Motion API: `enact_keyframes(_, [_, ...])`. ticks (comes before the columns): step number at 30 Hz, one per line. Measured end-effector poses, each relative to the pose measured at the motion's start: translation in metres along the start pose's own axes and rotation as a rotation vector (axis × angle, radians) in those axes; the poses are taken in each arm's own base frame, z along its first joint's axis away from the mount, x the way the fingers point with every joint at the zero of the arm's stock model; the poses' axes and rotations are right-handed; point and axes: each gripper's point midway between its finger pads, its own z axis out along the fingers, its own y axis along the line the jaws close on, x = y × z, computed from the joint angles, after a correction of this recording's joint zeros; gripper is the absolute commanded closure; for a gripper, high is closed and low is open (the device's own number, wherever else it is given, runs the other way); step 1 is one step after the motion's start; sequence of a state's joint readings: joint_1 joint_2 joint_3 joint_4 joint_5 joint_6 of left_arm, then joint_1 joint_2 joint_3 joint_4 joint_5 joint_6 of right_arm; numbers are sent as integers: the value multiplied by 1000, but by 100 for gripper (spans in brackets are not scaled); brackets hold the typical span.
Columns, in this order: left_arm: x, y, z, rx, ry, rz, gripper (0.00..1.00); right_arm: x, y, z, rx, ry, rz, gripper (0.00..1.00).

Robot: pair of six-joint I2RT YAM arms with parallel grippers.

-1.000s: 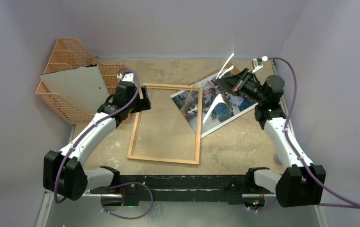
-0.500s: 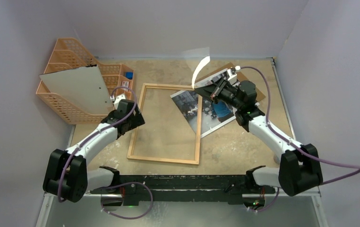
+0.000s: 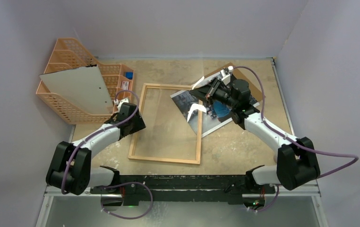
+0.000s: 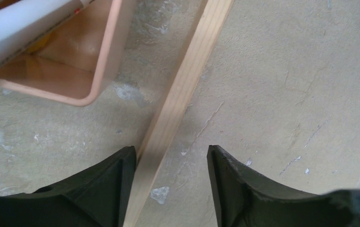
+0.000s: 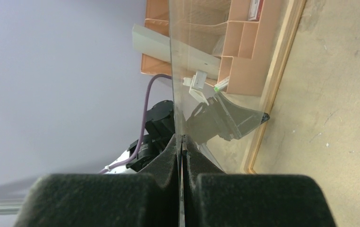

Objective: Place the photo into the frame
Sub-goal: Place the photo frame item in the photo frame.

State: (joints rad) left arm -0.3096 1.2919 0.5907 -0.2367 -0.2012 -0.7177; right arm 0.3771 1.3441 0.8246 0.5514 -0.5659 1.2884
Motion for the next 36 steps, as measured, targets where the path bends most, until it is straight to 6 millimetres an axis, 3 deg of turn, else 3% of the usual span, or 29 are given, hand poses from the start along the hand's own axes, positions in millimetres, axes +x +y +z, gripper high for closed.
enact_keyframes(3, [3, -3, 2, 18, 13, 3, 54, -2, 6, 2, -4, 1, -16, 100])
enact_keyframes(9, [15, -16, 2, 105, 60, -1, 54, -3, 3, 5, 14, 8, -16, 100])
enact_keyframes(13, [14, -18, -2, 120, 60, -2, 37, -2, -3, 7, 29, 14, -5, 100])
enact_keyframes(16, [5, -15, -11, 108, 17, -8, 31, 0, -3, 9, 28, 21, 6, 100])
enact_keyframes(24, [-46, -12, -49, 83, -185, -54, 32, 24, 16, 27, -42, 59, 74, 100])
enact_keyframes(30, [-63, 9, -69, -1, -285, -100, 32, 41, 16, 43, -56, 93, 132, 100])
enact_keyframes(36, [-73, 22, -82, -55, -345, -131, 25, 38, 5, 57, -29, 72, 140, 100])
